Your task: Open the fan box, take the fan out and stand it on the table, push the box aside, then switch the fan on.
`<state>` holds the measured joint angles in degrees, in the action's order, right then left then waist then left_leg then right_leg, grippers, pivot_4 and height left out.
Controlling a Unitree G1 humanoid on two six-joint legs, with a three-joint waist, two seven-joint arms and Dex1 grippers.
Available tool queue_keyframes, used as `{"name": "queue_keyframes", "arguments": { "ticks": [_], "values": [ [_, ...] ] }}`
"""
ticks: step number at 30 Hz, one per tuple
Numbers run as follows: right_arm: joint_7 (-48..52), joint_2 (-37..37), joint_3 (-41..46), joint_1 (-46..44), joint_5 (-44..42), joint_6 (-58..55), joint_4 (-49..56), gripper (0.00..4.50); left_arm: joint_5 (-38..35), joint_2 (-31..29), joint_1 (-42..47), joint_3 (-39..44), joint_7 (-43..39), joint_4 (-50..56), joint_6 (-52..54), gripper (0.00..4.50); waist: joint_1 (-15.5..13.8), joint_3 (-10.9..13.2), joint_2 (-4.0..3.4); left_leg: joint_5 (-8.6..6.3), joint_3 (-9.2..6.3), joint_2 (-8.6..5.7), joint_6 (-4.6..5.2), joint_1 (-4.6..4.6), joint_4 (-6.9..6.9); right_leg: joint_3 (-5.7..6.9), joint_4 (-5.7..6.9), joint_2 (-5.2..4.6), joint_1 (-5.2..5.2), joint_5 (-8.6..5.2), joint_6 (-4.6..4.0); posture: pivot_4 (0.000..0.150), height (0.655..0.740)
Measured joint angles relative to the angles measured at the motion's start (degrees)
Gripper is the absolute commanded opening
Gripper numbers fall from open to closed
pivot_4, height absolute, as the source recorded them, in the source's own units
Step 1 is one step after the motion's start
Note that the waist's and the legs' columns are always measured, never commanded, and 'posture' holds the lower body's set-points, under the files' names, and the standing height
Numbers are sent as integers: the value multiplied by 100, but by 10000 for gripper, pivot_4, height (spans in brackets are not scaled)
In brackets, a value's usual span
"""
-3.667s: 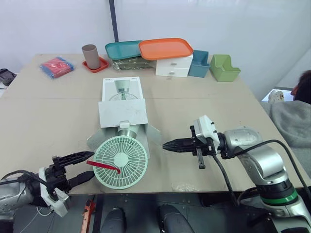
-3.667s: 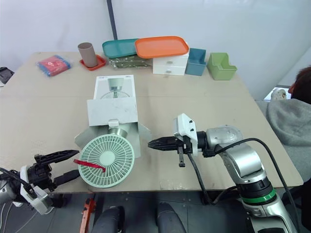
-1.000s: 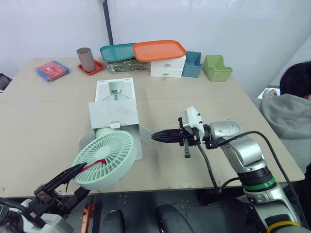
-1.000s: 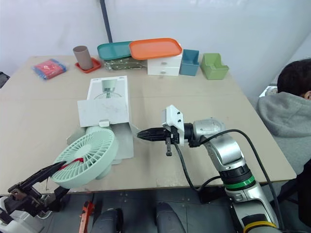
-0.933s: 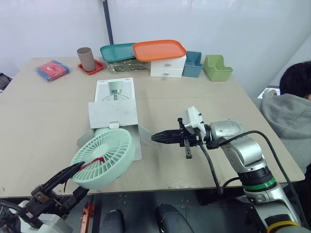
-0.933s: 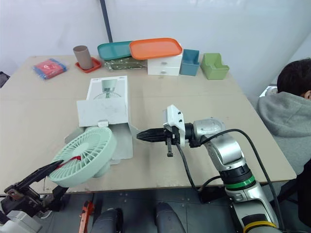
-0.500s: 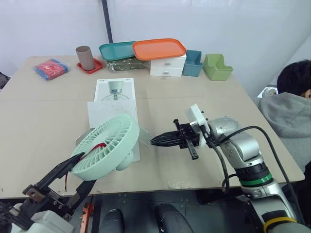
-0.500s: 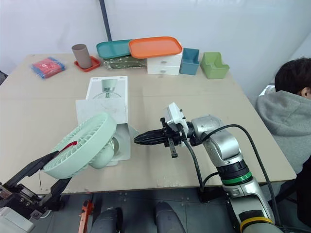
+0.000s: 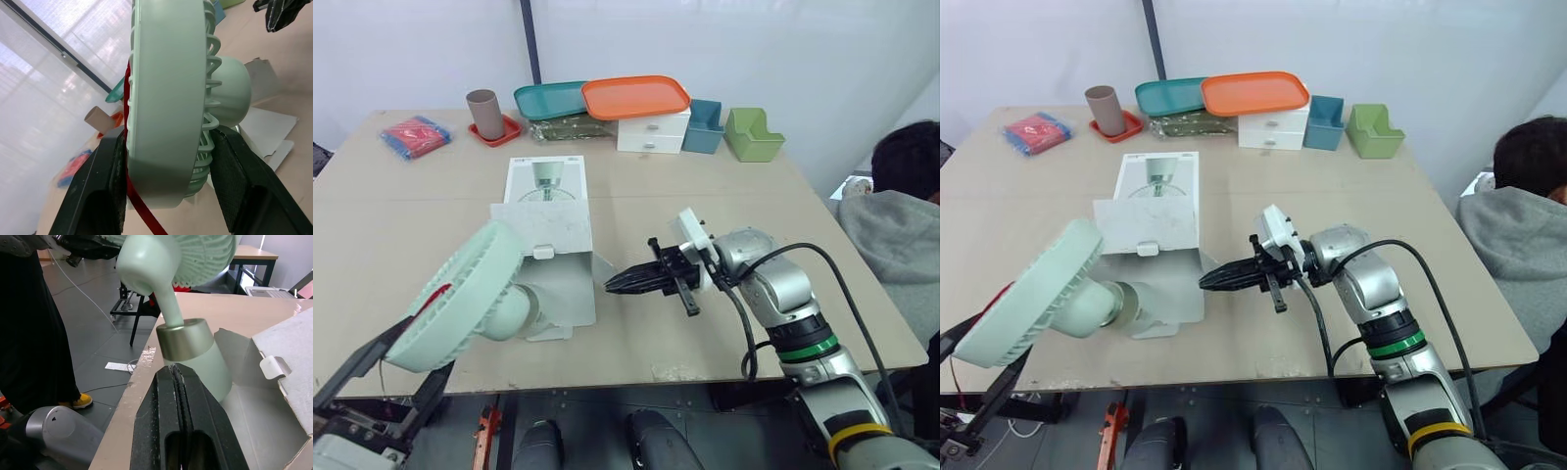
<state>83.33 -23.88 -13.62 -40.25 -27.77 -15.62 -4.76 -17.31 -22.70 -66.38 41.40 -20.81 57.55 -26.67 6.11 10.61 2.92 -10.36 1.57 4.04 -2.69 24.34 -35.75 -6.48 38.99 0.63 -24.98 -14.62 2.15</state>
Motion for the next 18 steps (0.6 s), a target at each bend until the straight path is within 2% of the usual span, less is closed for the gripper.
{"name": "queue_keyframes", "arguments": {
  "ticks": [4,10,18],
  "values": [
    [51,182,-11,-84,12,67,-116,0,-475,143,-36,525,389,21,309,19739,2,1,1,-3,0,1,0,1,5,1,0,2,-2,-1,1,1500,7400],
    [84,261,-30,-94,104,78,-192,0,-1026,363,-135,924,516,42,971,19739,4,1,2,-7,0,1,0,7,2,1,1,2,-6,-5,1,1500,7400],
    [37,306,-30,-84,131,80,-205,0,-1355,184,649,1093,683,-229,2156,19739,16,0,4,-6,-4,1,0,7,-4,3,5,4,-4,-3,-1,1500,7400]
  ]
}}
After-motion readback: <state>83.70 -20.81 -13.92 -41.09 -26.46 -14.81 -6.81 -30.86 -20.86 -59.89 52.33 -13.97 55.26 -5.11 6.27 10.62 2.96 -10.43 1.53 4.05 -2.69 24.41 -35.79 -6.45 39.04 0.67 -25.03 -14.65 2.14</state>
